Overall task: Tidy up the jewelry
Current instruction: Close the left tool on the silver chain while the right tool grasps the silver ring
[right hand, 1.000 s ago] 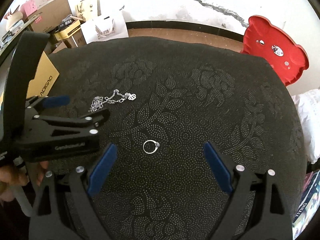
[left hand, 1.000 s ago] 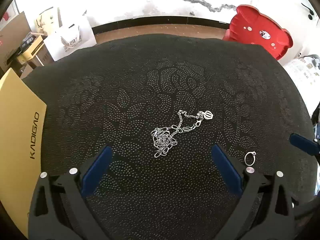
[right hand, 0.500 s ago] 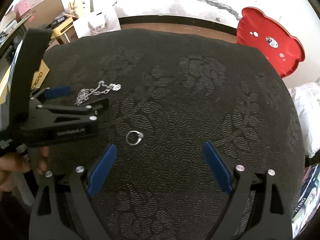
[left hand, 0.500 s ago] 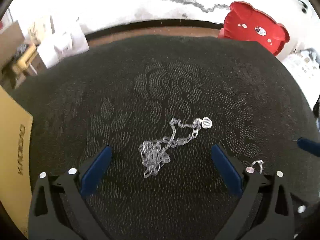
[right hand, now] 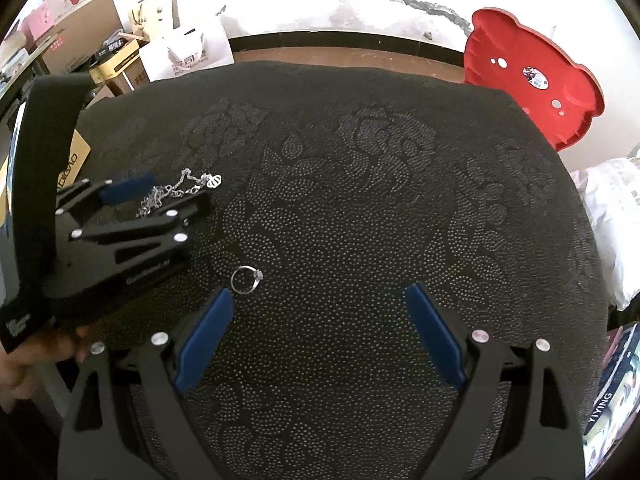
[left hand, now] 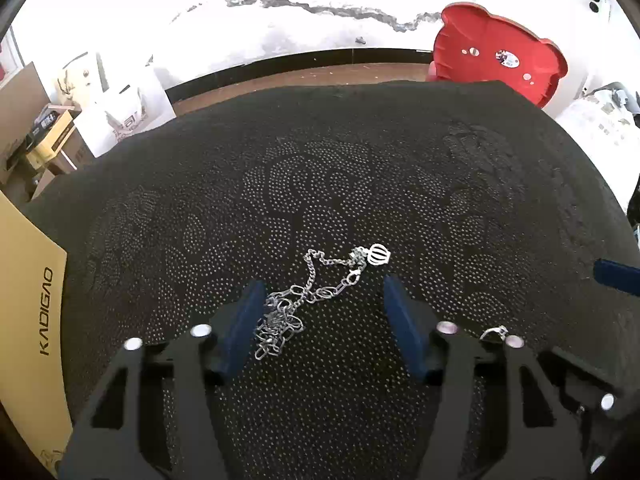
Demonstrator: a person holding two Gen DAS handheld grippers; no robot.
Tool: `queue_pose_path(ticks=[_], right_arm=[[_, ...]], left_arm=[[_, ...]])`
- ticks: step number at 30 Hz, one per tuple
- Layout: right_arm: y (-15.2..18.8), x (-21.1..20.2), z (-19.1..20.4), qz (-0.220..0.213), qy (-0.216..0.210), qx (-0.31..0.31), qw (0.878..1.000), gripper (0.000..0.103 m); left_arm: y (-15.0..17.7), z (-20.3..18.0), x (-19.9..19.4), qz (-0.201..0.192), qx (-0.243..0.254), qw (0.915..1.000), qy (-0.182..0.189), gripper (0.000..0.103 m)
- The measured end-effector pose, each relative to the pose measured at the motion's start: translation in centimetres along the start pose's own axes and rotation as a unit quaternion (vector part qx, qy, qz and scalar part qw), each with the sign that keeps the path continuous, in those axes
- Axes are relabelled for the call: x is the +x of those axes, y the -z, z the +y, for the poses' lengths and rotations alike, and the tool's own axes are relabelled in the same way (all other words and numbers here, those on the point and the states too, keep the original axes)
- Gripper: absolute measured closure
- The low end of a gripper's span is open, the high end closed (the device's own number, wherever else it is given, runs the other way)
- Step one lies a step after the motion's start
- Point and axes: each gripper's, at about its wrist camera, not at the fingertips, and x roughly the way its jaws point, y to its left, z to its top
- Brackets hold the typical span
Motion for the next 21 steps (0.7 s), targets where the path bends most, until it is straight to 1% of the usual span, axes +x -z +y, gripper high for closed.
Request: queue_pose_path(ticks=[2,3,5,7,10,12,14,16,21], right_arm=[[-0.1,-0.2,0.0,-0.002,0.001,0.0,1.0,0.017],[0.0,-0.3,0.0,-0.003,0.0,0.0,1.0,0.017],[0.0,-0.4,0.1,-0.004,-0.001,0.0,1.0,0.017],[-0.2,-0.5,0.1,-0.005,-0.002,0.0,1.0,0.017],[-0.3,-0.4,0.4,-0.005,-0.005,-0.002,1.0,0.017],[-0.4,-0.2,0.5,-0.004,-0.008,-0.005,1.0,0.017],[-0.4,0.0,0.8,-0.001,-0.013,-0.011,1.0,0.017],[-0.3,0.4,1.0,0.005,-0.015,-0.017,1.0,0.017],[0.1,1.6,1.7,0.017,-0.025,-0.022,0.999,0.017]], left_arm=[[0.2,0.1,-0.3,-0.002,0.002,1.0,-0.001,0.07],[0.3,0.1,-0.4,-0.003,0.005,1.0,-0.001,0.075],[0.6,0.4,-0.6,-0.004,0.008,1.0,-0.002,0.089],[0.9,0.8,-0.9,0.0,0.004,1.0,-0.003,0.096],[1.1,0.9,-1.1,0.001,0.007,1.0,0.006,0.096],[1.2,1.0,-1.2,0.0,0.0,0.9999,0.014,0.096],[1.4,1.4,-1.3,0.002,-0.011,0.9999,0.013,0.097],[1.4,1.4,-1.7,0.0,-0.008,0.9999,0.008,0.097],[1.0,2.3,-4.0,-0.011,-0.019,0.9998,0.004,0.097]])
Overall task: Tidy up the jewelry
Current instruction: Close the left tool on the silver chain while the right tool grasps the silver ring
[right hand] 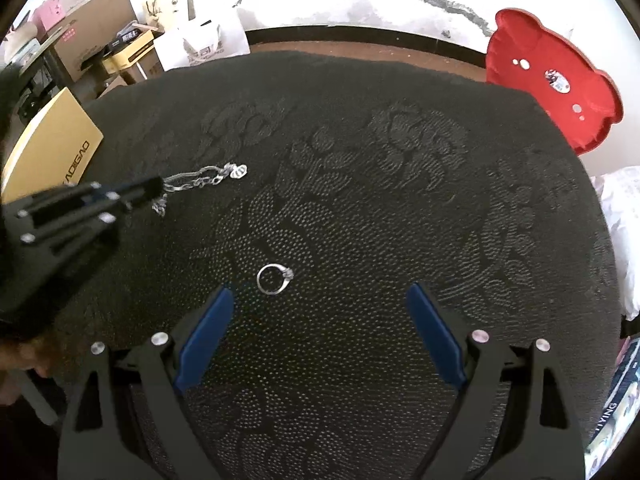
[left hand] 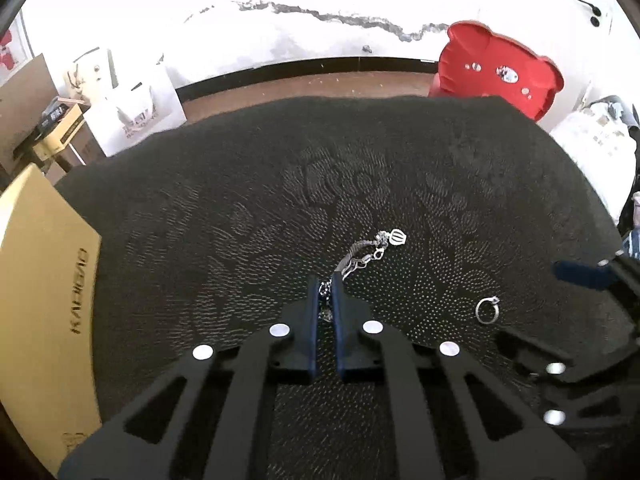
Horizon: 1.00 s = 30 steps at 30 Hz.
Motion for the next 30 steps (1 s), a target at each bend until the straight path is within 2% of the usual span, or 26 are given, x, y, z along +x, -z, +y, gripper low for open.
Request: queue_pose_path(ticks=[6,13,16,18,23,26,30], right_arm=[[0.5,1.5,1.0,0.009,0.014,-0.021,1.0,0.017],[0.8,1.7,1.5,-0.024,0.019,-0.025,0.999,0.018],[0.8,1.5,1.9,-0.033,0.013,-0.033,0.999,0.028],[0.7,1.4,2.4,-0.038,0.008,-0.041,0.998,0.04],[0.4,1.3,2.4,-0.036,0.003,-0.04,0.999,0.047],[0.2,1.2,2.4,-0.038,-0.004,-0.038,0.999,0.079],[0.1,1.2,2.7,-0.037,0.004,-0.047,0.998,0.081]], left_arm=[[0.2,0.6,-1.8,0.004,-0.01,0.9999,0.008,0.097],[0.9,1.4,-1.9,0.012,-0.009,0.9999,0.007,0.097],[0.9,1.7,-2.1,0.011,-0.01,0.9999,0.007,0.097],[0.9,1.9,-2.3,0.009,-0.009,0.9999,0.007,0.097],[1.1,2.2,-2.2,0.013,-0.014,0.9998,0.007,0.097],[1.1,2.3,-2.2,0.017,-0.018,0.9997,0.01,0.097],[1.0,2.4,-2.0,0.022,-0.02,0.9995,0.009,0.097]])
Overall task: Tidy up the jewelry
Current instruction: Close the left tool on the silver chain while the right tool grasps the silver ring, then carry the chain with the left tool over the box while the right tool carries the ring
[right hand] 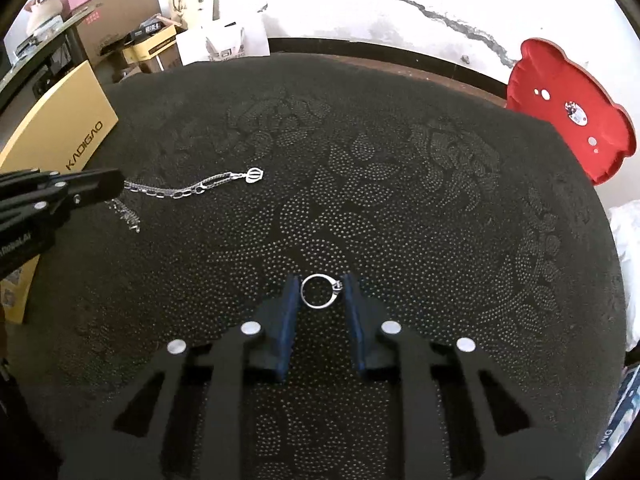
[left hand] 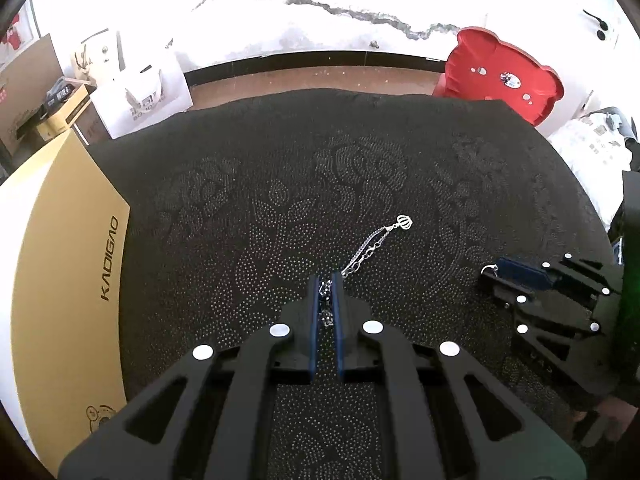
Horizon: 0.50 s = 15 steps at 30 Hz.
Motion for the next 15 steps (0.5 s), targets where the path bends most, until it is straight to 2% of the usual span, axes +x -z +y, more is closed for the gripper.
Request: queue_pose_path(ticks=[9,15], right_arm=[[0.1,-0.3,0.4,0.004,-0.008,-0.002,1.0,0.081],[-0.6,-2.1,1.8,-0.001,-0.016,0.001,1.0,0.081]], left_arm=[[0.1,0.3,-0.1,0.0,0.0,1.0,-0.001,0.097],[0.2,0.1,-1.6,0.0,-0.007,0.9999,0.01,0.097]])
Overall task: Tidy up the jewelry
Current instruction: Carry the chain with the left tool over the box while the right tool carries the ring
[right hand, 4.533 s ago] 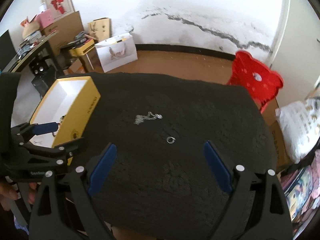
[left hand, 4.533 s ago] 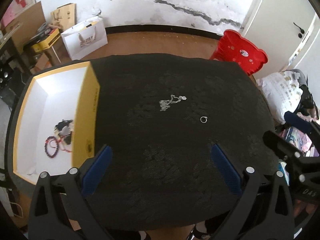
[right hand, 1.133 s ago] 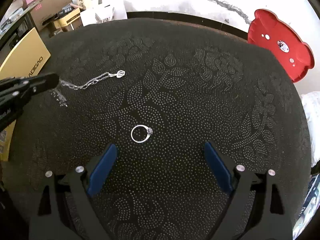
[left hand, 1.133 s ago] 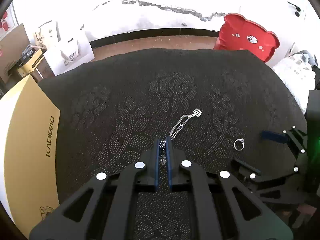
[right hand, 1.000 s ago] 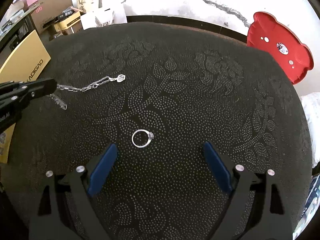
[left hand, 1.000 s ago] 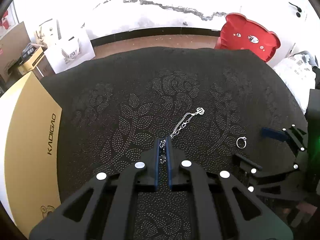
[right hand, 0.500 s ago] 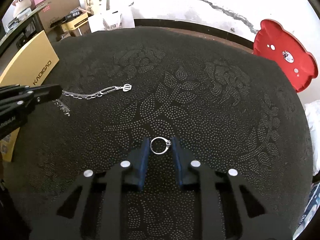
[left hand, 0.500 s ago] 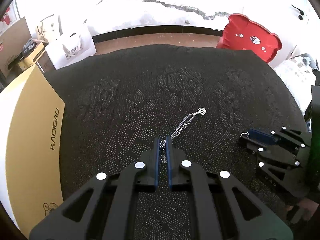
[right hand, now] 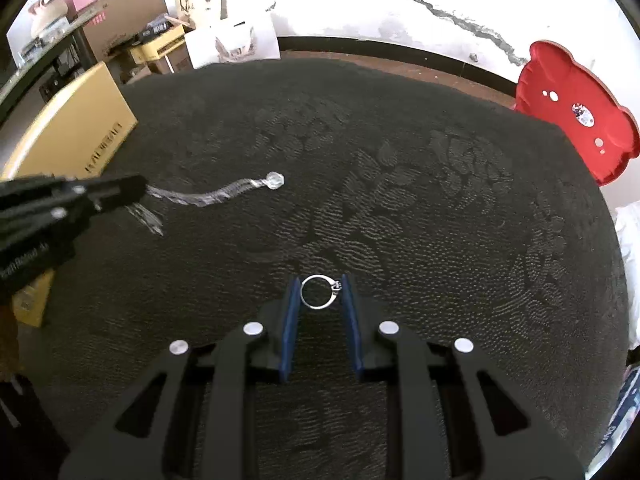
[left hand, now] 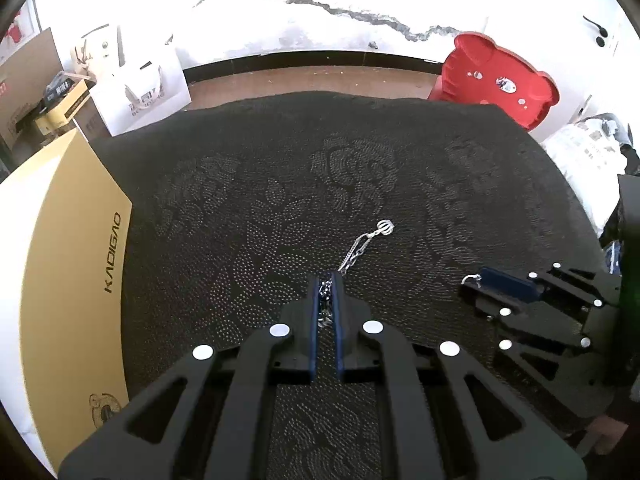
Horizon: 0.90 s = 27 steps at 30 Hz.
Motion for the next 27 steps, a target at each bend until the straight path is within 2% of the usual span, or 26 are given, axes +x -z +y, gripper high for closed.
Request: queue_pose_path(ticks=[7,12,17,27], right_arm=[[-0.8,-4.4,1.3,-0.017,0.007,-0.009,1.0,0.081],[-1.5,-7.7,2.5,-0.018,0.0,-0.009,1.0,0.081],[-2.8,-12.0,5.8,-0.031,-0.01,-0.026,0.999,0.081],[-7.0,-21.8,14.9,-0.081,-0.043,-0.084,0.992,0.081]], left_arm=[[0.0,0.2,-3.2,-0.006,-0.004,0.9999,-0.014,0.097],[0.1,1.2,-6.2,0.004,-0.015,0.9997,-0.02,0.097],[-0.5,3.1,-10.8,-0.003,-0.035,0.9987,-0.036,0.097],[-0.4,8.2,-21.7,-0.053,-0.048,0.9934,-0.089,0.097]])
